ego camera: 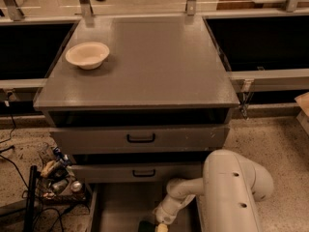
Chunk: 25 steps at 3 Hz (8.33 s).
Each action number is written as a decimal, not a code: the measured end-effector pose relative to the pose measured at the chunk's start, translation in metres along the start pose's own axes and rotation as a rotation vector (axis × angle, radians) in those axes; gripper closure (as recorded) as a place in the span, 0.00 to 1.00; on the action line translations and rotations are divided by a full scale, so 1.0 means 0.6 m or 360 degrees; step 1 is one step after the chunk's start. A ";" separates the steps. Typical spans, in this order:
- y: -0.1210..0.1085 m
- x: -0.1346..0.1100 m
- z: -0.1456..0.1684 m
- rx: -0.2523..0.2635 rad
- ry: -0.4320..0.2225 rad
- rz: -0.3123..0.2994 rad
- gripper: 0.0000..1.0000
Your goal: Pick sponge from bottom drawer and place on counter
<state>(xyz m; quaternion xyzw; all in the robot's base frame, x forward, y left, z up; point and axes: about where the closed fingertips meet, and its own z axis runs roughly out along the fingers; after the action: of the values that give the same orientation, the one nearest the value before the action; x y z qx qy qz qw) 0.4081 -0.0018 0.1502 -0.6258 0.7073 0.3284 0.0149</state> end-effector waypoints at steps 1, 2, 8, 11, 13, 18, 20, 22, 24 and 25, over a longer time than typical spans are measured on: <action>-0.003 -0.003 -0.009 0.0104 -0.0068 0.0018 0.00; -0.003 -0.003 -0.009 0.0104 -0.0068 0.0018 0.00; -0.005 0.011 -0.024 0.0315 -0.0066 0.0372 0.00; -0.002 -0.001 -0.002 0.0160 -0.0042 0.0468 0.00; -0.002 -0.001 -0.002 0.0159 -0.0042 0.0467 0.18; 0.006 -0.002 0.003 0.0136 -0.0043 0.0433 1.00; 0.010 -0.001 0.004 0.0129 -0.0060 0.0404 0.51; 0.011 -0.001 0.004 0.0129 -0.0063 0.0399 0.00; 0.011 -0.001 0.004 0.0129 -0.0063 0.0399 0.18; 0.011 -0.001 0.004 0.0129 -0.0063 0.0399 0.50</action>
Offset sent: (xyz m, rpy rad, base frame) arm 0.0030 -0.0005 0.0031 0.0139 -0.0374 -0.0406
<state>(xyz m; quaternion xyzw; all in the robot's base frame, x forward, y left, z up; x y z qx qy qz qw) 0.4013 -0.0002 0.1518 -0.5249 0.7921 0.3112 0.0129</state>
